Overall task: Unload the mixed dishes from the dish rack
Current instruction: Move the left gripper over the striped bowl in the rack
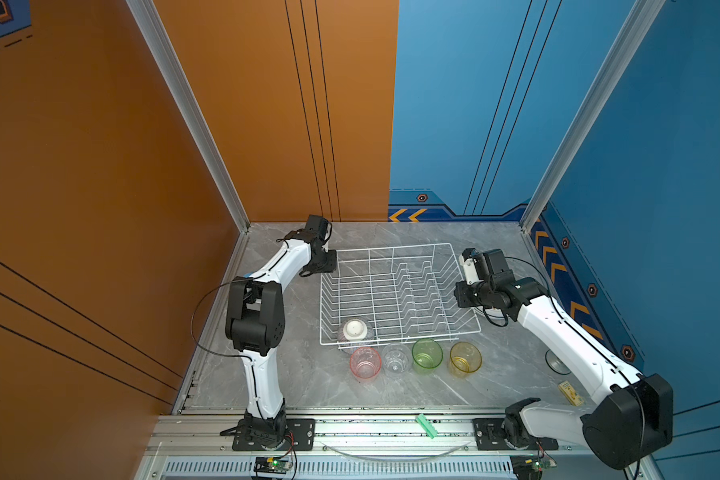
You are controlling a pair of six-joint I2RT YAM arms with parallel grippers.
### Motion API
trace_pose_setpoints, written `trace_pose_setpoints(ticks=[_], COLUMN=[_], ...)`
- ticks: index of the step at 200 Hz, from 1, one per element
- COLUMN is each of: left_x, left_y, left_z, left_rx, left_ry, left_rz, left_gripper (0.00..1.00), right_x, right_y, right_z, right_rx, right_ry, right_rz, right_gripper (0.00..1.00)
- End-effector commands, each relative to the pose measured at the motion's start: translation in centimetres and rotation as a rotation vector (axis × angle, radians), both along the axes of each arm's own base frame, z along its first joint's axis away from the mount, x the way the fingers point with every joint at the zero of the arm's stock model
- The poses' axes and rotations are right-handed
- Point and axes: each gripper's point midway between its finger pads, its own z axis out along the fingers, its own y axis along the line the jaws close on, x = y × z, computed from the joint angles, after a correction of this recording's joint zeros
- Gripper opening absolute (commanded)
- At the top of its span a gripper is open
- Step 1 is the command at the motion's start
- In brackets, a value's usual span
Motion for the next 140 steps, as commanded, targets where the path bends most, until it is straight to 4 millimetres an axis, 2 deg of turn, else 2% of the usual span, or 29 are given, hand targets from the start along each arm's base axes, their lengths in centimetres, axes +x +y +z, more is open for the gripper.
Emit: trace_pose_setpoints(ticks=[1, 94, 140], left_x=[1.6, 5.6, 6.8], left_y=[-0.4, -0.5, -0.7], left_z=[0.7, 0.9, 0.8], left_rx=[-0.022, -0.051, -0.077], left_ry=[-0.027, -0.054, -0.063], left_rz=[-0.020, -0.017, -0.012], left_gripper=[0.33, 0.33, 0.33], right_x=[0.4, 1.0, 1.1], right_y=[0.2, 0.6, 0.6], right_z=[-0.4, -1.4, -1.6], right_rx=[0.021, 0.020, 0.019], right_ry=[0.001, 0.020, 0.022], right_rz=[-0.004, 0.001, 0.001], right_gripper=[0.17, 0.17, 0.17])
